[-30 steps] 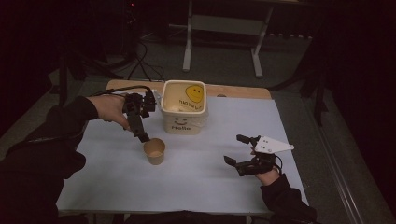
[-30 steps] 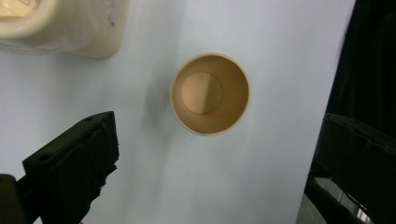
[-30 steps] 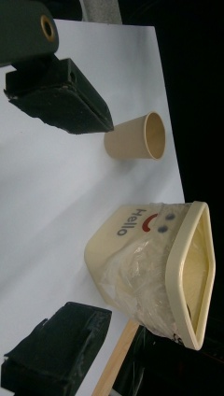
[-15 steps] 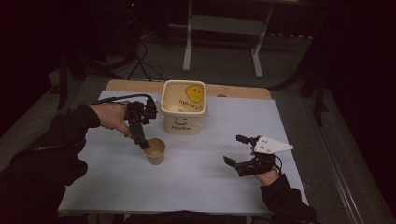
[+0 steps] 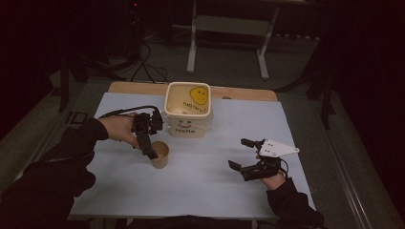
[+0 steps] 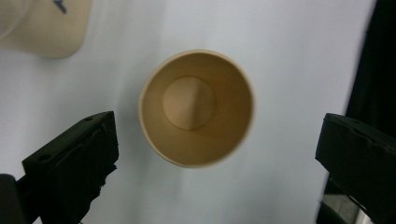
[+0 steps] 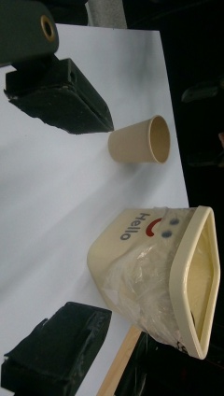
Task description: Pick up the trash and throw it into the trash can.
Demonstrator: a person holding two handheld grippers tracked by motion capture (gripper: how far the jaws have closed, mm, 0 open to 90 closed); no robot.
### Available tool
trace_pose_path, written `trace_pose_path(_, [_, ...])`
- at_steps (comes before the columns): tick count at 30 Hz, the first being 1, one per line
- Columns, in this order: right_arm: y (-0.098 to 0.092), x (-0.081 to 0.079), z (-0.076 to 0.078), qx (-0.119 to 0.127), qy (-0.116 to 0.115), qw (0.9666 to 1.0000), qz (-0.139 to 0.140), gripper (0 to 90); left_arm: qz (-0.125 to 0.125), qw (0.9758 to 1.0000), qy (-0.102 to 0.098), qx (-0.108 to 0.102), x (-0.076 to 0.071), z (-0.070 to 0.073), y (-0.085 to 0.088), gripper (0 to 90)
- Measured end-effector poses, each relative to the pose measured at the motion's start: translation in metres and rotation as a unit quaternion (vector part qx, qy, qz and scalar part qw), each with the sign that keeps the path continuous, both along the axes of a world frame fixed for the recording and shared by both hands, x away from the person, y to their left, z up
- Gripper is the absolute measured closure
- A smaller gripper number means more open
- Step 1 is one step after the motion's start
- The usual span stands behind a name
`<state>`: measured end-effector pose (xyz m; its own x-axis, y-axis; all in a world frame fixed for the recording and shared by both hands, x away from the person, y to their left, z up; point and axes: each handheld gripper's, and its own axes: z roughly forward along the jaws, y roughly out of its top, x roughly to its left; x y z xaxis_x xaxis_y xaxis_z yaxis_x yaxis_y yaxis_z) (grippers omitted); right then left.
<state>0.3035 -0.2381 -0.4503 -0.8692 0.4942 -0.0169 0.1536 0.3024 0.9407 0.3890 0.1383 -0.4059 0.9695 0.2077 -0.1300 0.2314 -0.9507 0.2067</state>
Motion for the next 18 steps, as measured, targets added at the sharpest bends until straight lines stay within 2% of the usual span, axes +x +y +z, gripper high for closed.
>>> trace_pose_path(5, [-0.001,0.0,0.0,0.0,0.001,1.0,0.0,9.1,0.002,1.0,0.002,-0.01,0.0,-0.011,0.0,0.4])
trace_pose_path(9, [0.0,0.0,0.0,-0.002,0.0,1.0,0.0,9.2,0.005,0.9998,-0.006,-0.019,-0.001,-0.018,0.001,0.4])
trace_pose_path(10, [0.0,0.0,0.0,-0.001,0.001,1.0,0.001,9.2,0.003,0.9998,-0.002,-0.022,0.0,-0.02,0.001,0.4])
trace_pose_path(14, [0.0,0.001,0.0,-0.002,0.001,1.0,0.002,9.2,0.009,0.9995,-0.011,-0.028,0.0,-0.027,0.002,0.5])
trace_pose_path(15, [0.0,0.001,0.0,-0.002,0.002,1.0,0.003,9.2,0.01,0.9995,-0.007,-0.03,0.0,-0.028,0.002,0.4])
trace_pose_path(18, [0.0,0.001,0.0,-0.002,0.003,1.0,0.005,9.2,0.008,0.9997,-0.006,-0.024,0.0,-0.032,0.001,0.4])
